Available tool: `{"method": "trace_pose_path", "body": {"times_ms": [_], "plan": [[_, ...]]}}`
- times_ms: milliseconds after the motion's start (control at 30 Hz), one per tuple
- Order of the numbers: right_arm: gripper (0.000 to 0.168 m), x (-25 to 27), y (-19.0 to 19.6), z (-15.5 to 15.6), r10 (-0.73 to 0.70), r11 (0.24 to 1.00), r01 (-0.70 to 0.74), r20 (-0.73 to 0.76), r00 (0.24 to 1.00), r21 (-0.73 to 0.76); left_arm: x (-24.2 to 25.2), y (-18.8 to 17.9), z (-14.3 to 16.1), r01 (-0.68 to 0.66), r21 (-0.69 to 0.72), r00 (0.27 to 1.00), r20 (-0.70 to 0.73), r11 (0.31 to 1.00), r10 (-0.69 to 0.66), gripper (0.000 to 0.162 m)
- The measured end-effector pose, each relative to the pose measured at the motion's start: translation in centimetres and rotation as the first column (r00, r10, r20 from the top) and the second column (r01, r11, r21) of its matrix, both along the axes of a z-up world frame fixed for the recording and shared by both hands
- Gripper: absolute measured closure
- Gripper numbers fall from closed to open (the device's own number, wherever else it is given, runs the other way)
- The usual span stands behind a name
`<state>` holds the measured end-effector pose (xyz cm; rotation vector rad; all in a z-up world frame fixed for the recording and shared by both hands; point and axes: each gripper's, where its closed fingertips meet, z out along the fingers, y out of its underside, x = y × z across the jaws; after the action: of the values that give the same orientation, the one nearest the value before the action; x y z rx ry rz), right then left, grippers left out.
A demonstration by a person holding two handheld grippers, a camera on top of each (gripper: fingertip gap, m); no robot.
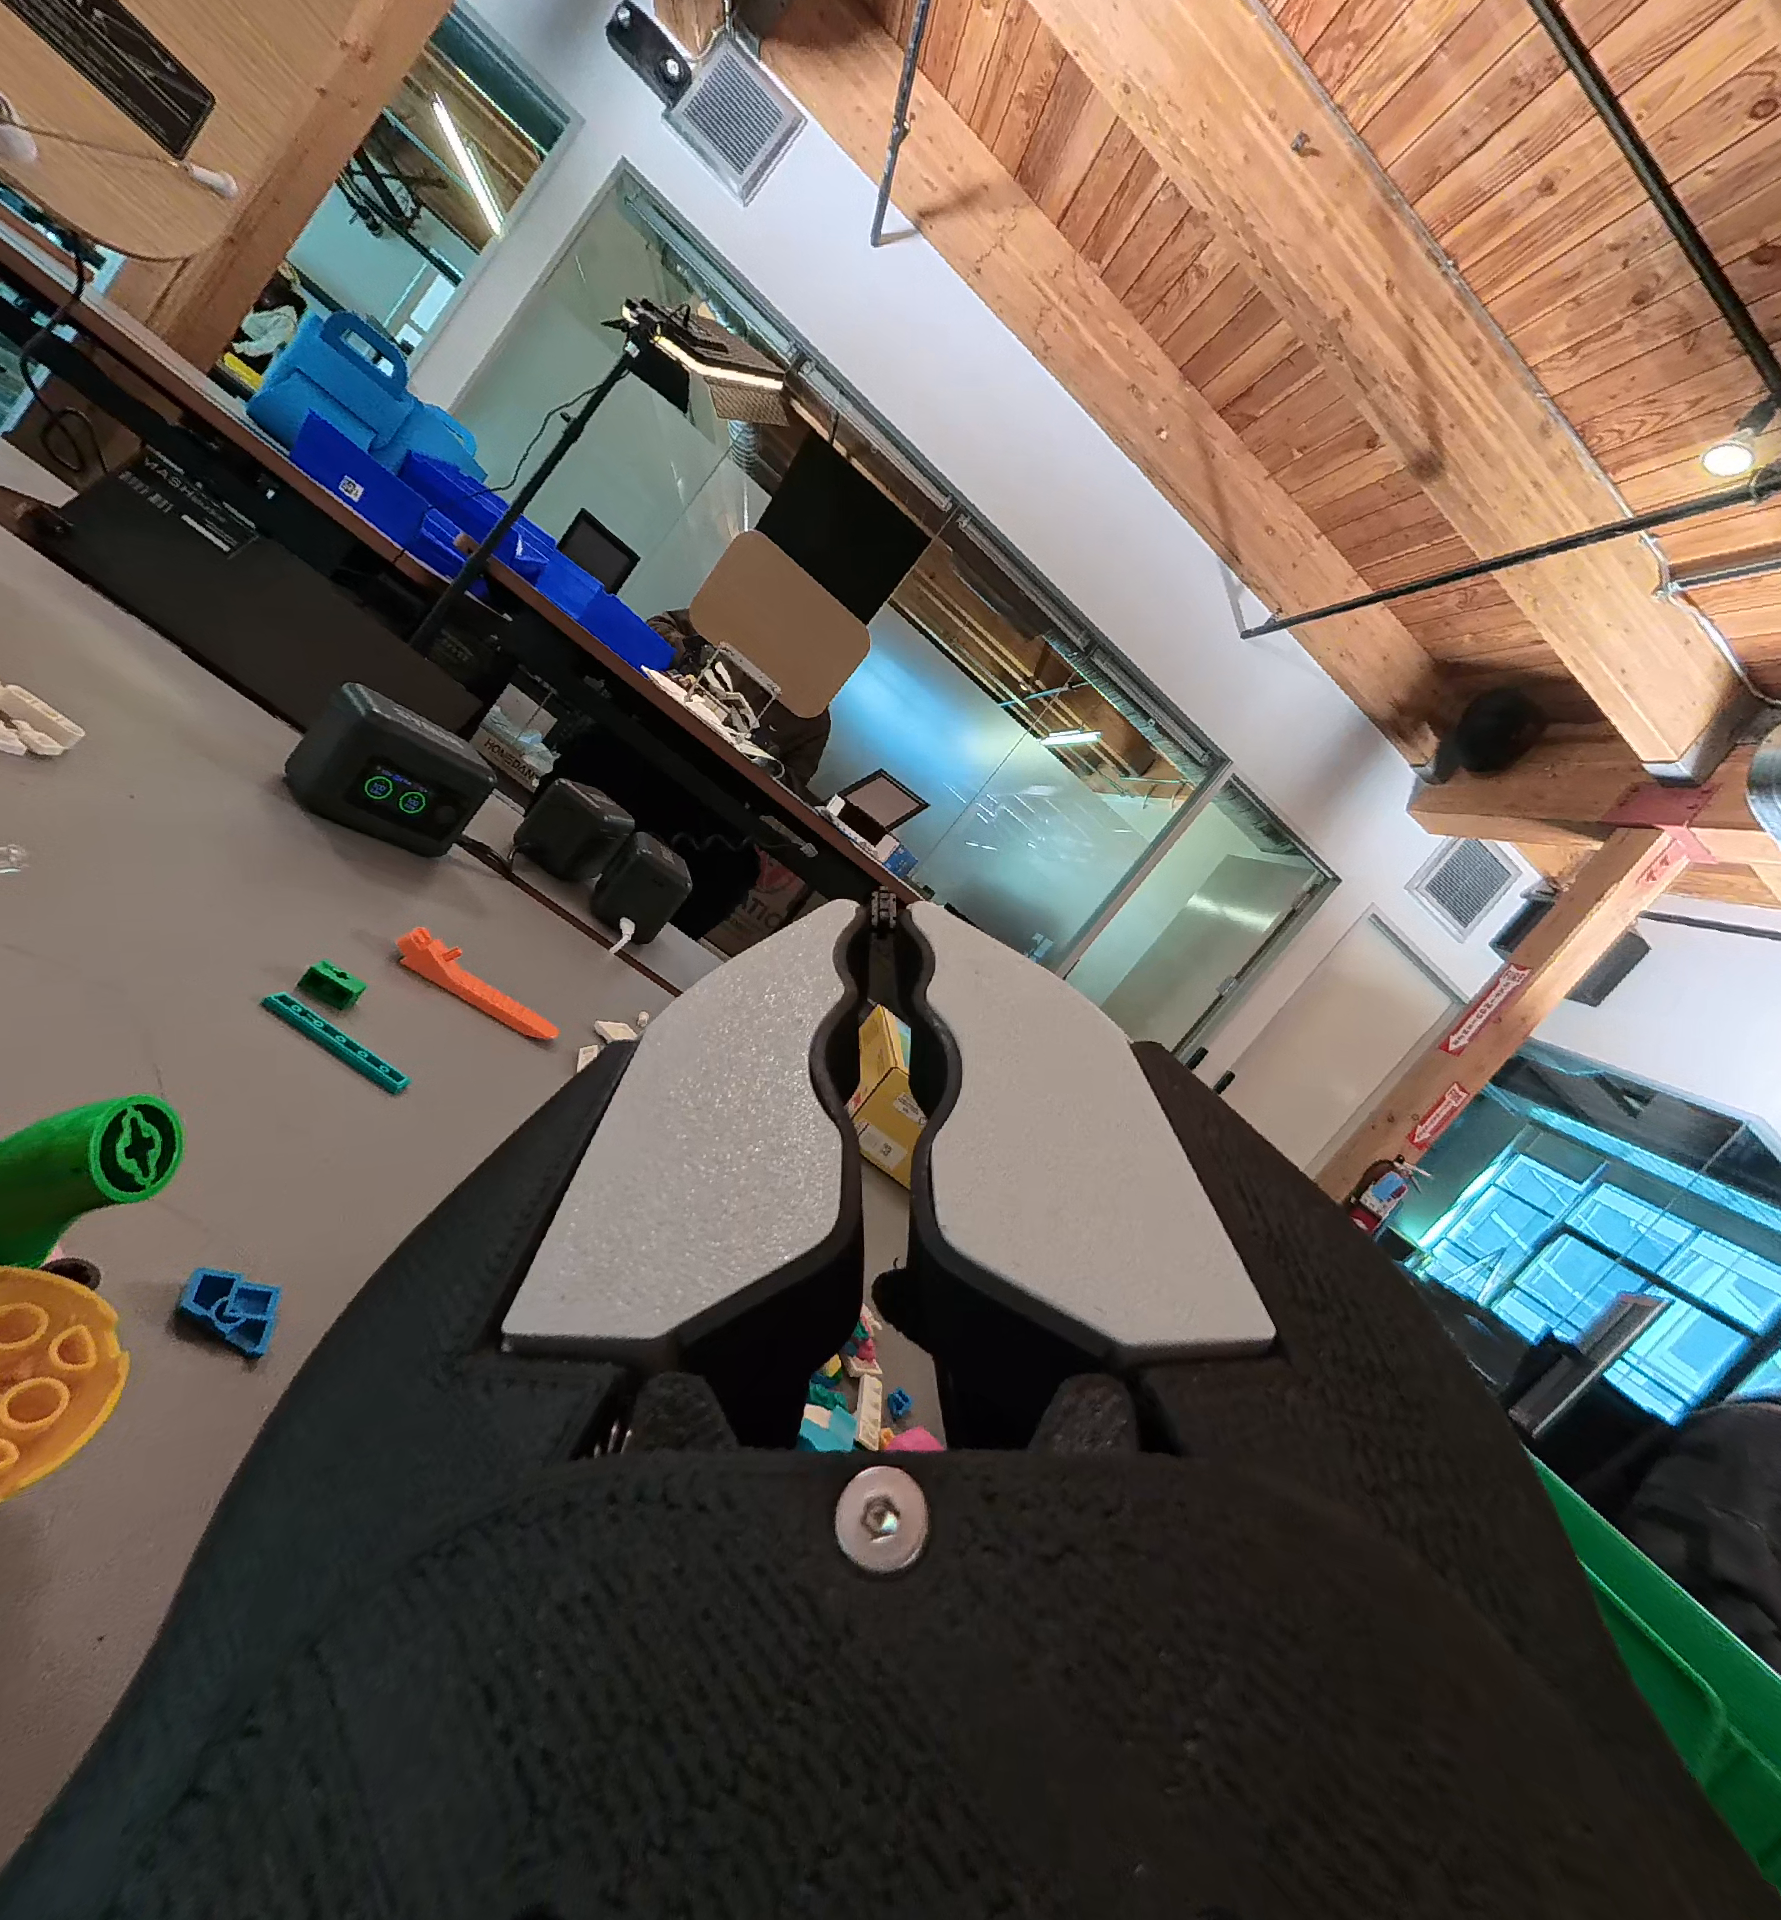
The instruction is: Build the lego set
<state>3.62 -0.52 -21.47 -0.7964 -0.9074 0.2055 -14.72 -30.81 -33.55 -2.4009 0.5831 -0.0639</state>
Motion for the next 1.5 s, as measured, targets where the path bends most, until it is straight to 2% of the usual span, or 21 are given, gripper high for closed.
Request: {"method": "trace_pose_path", "body": {"times_ms": [100,200,333,500,767,867,1000,1133,1300,1500], "plan": [[0.166,0.0,0.0,0.0,-0.001,1.000,0.001,0.000,1.000,-0.001,0.3,-0.6,-0.5,0.134,-0.042,0.991,0.034,0.990,-0.133,0.127],[0.166,0.0,0.0,0.0,-0.001,1.000,0.001,0.000,1.000,-0.001,-0.8,-0.9,-1.5,0.172,-0.108,0.985,0.049,0.979,-0.167,0.127],[0.166,0.0,0.1,0.0,0.000,1.000,0.000,0.003,1.000,-0.002,-0.8,-0.6,-2.0,0.229,-0.117,0.973,0.053,0.966,-0.224,0.129],[0.166,0.0,0.0,0.0,0.000,1.000,0.000,0.004,1.000,-0.001,-0.6,-0.6,-3.1,0.279,-0.178,0.959,-0.005,0.944,-0.284,0.130],[0.166,0.0,0.0,0.0,0.002,1.000,-0.002,0.005,1.000,0.001,0.1,-2.1,-2.8,0.285,-0.204,0.958,0.015,0.937,-0.288,0.146],[0.166,0.0,0.0,0.0,0.002,1.000,-0.002,0.006,1.000,0.001,-0.2,-1.6,-2.8,0.263,-0.176,0.962,-0.031,0.948,-0.273,0.144],[0.166,-0.1,0.0,-0.1,0.002,1.000,-0.002,0.012,1.000,-0.002,-0.2,-1.3,-3.0,0.210,-0.182,0.977,-0.003,0.961,-0.214,0.136],[0.166,-0.1,0.0,-0.2,0.002,1.000,-0.001,0.014,1.000,-0.002,-0.4,-0.9,-2.6,0.158,-0.137,0.986,-0.027,0.978,-0.164,0.139],[0.166,-0.2,0.0,-0.2,0.003,1.000,-0.003,0.017,1.000,-0.001,-0.1,-1.4,-2.5,0.175,-0.131,0.983,-0.030,0.976,-0.181,0.144],[0.166,-0.2,0.0,-0.2,0.003,1.000,-0.003,0.017,1.000,-0.003,-0.3,-1.4,-2.3,0.167,-0.127,0.984,-0.043,0.978,-0.174,0.140]]}}
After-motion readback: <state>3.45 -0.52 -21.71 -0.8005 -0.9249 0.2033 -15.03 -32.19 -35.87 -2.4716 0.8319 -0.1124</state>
